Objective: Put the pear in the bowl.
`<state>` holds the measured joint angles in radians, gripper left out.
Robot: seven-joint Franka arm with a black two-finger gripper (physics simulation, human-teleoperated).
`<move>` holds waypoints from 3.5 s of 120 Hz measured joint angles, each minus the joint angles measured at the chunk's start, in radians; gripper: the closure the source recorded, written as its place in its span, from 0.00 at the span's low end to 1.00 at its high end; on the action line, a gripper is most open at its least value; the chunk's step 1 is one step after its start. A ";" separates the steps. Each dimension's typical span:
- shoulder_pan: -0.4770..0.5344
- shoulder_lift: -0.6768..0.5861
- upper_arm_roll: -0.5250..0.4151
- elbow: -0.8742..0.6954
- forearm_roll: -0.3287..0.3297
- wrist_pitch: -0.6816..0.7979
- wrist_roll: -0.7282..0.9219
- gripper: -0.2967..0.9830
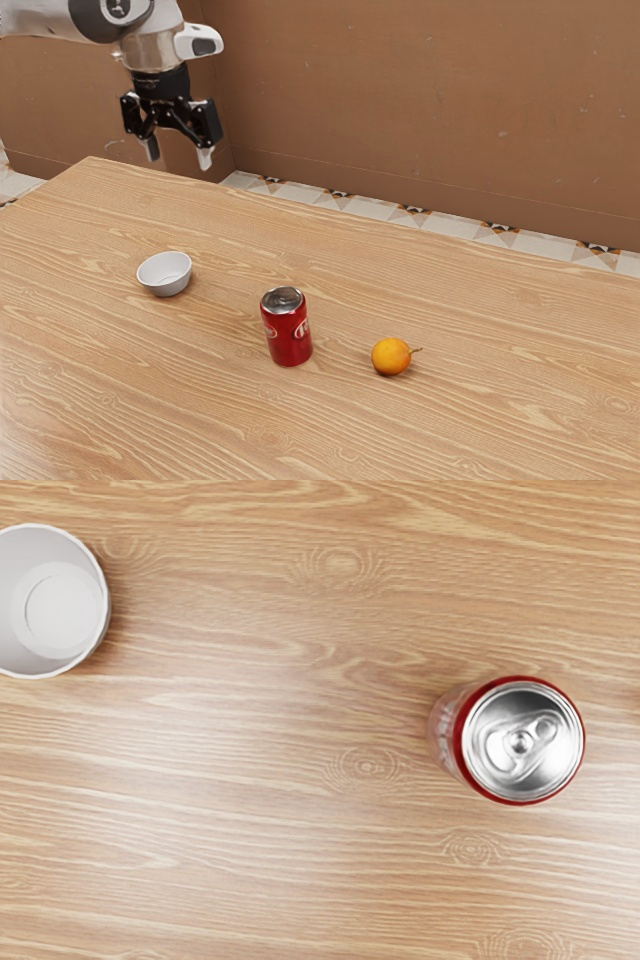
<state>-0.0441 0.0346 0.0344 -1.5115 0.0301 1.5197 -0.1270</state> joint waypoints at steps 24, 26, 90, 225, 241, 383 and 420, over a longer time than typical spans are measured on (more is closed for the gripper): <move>-0.023 0.022 -0.003 0.011 0.000 0.000 -0.004 0.23; -0.025 0.022 -0.002 0.012 0.000 0.000 -0.004 0.23; -0.029 0.134 -0.231 -0.134 -0.061 0.233 -0.523 0.23; -0.062 0.450 -0.321 -0.221 -0.029 0.747 -1.854 0.23; -0.068 0.472 -0.325 -0.213 -0.021 0.778 -1.947 0.23; -0.085 0.637 -0.333 -0.141 0.074 0.886 -2.255 0.35; -0.085 0.627 -0.334 -0.141 0.071 0.885 -2.272 0.46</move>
<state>-0.1288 0.6613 -0.2999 -1.6525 0.1014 2.4044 -2.3988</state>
